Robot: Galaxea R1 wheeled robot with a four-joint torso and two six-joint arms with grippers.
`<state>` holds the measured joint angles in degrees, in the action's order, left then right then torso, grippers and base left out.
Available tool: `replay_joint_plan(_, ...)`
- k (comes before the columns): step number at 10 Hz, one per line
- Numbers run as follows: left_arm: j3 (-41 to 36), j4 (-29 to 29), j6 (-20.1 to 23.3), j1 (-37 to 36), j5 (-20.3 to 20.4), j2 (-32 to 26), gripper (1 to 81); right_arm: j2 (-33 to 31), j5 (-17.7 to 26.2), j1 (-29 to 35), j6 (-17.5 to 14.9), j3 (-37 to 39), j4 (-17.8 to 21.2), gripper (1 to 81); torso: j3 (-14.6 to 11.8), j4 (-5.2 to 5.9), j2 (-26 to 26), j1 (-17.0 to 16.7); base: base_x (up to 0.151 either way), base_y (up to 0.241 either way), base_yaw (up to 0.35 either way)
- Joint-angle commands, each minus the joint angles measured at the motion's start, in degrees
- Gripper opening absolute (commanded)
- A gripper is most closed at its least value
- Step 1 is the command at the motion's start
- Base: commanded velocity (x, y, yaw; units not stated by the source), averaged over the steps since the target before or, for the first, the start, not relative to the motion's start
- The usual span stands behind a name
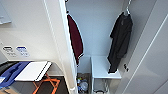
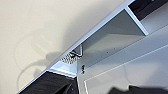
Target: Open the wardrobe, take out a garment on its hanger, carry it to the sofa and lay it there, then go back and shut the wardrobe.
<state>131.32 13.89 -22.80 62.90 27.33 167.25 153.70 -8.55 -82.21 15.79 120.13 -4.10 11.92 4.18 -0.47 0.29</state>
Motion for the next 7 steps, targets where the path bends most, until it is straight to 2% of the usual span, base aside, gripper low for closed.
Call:
replay_joint_plan(1,7.86,-3.76,0.20,-5.12,4.47,5.35,81.1,-0.91,3.09,2.27,0.03,-2.18,-0.03,81.1,0.00,0.00,0.00,0.00,0.000,0.000,0.000)
replay_joint_plan(3,16.13,-8.06,0.29,-5.02,7.64,10.54,81.1,-1.44,3.10,2.18,0.03,-3.15,-0.21,81.1,0.00,0.00,0.00,0.00,0.000,0.000,0.000)
replay_joint_plan(5,25.73,-9.93,0.38,-5.37,8.79,16.53,81.1,-1.61,3.10,2.35,-0.14,-4.30,-0.39,81.1,0.00,0.00,0.00,0.00,0.000,0.000,0.000)
replay_joint_plan(7,29.26,-11.86,0.38,-5.99,9.14,17.75,81.1,-1.26,3.10,2.53,-0.14,-4.47,-0.39,81.1,0.00,0.00,0.00,0.00,0.000,0.000,0.000)
